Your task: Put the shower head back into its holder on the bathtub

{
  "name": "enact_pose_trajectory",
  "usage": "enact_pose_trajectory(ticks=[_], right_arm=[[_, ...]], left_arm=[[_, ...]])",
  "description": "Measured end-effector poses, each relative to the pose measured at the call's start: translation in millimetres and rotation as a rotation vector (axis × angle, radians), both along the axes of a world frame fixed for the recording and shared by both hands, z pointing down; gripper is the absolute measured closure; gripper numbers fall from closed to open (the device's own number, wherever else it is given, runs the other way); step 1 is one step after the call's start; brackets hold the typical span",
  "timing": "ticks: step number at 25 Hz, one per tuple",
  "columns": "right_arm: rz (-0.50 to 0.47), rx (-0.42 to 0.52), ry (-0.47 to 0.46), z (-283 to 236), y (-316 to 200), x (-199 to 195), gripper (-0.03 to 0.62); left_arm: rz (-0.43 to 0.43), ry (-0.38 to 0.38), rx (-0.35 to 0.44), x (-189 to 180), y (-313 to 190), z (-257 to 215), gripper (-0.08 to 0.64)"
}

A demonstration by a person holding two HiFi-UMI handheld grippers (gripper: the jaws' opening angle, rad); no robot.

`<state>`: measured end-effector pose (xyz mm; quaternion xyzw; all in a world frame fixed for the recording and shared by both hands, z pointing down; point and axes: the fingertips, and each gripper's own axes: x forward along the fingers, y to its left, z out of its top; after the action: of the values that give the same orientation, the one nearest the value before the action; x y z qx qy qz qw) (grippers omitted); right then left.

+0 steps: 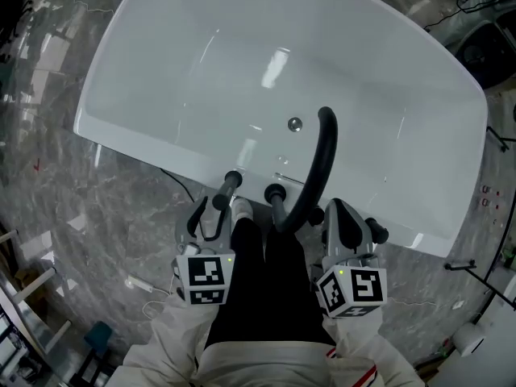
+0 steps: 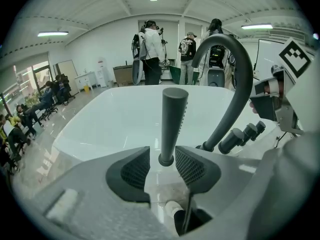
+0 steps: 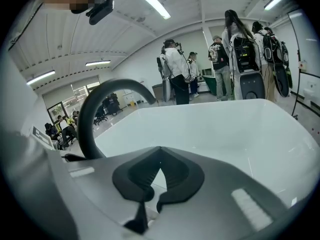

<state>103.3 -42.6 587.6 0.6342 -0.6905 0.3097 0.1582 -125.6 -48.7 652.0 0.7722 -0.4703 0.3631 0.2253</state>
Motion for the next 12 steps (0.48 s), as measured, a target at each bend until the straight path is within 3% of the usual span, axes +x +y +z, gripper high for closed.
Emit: enact_pose_trajectory(ticks=[8,12], right_arm=[[-0.009,0.063,0.022,-56.0,-18.6,5.9,0.586],[-0.032,0.13,0.019,-99.1,-39.1,-9.5,0.586]], left_arm=[[-0.003,0.004,0.033,-0.5,4.1,-57.9,0.393],[-0.014,0.042,0.097,-2.3,-13.5,-108.1,0.394]])
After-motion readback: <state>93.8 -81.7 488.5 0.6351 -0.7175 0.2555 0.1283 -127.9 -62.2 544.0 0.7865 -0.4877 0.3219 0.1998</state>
